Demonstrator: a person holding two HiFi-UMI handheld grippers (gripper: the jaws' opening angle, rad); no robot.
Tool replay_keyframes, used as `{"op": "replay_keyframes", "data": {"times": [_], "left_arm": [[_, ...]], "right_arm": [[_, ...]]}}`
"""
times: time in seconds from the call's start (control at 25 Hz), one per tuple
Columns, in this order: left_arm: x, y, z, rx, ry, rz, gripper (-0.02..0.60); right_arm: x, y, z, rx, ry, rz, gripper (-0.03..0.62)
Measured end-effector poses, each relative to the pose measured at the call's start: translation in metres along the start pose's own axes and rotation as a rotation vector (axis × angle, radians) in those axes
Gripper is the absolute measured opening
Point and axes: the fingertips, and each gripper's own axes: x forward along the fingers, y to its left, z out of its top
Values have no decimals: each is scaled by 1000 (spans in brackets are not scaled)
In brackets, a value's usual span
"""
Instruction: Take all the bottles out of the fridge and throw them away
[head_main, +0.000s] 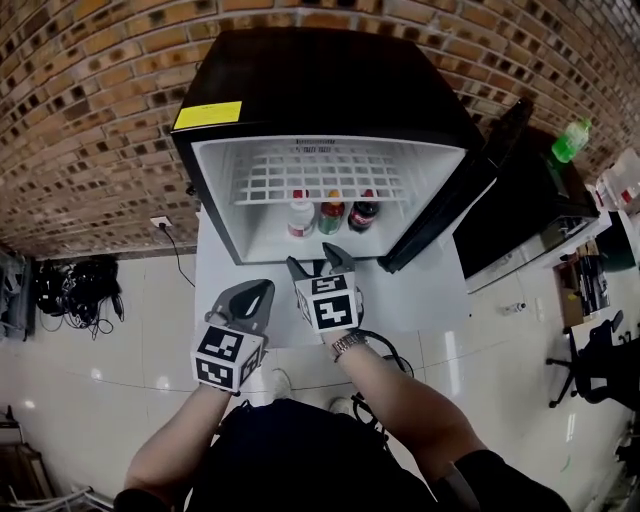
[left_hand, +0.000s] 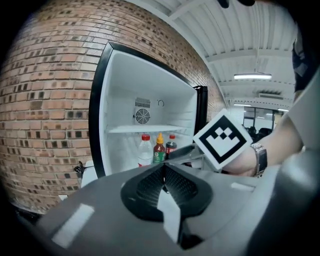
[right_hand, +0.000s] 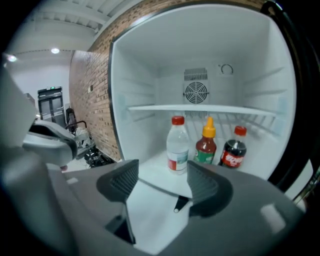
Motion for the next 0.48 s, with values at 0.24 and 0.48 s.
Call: {"op": "replay_keyframes", "data": {"times": [0.24,0.48], "left_arm": [[16,21,7,53,22,-55,3],[36,39,10,78,32,-106,3]], "right_arm": [[45,-11,9,40,30,-67,297],[81,-20,11,77,58,-127,321]]}}
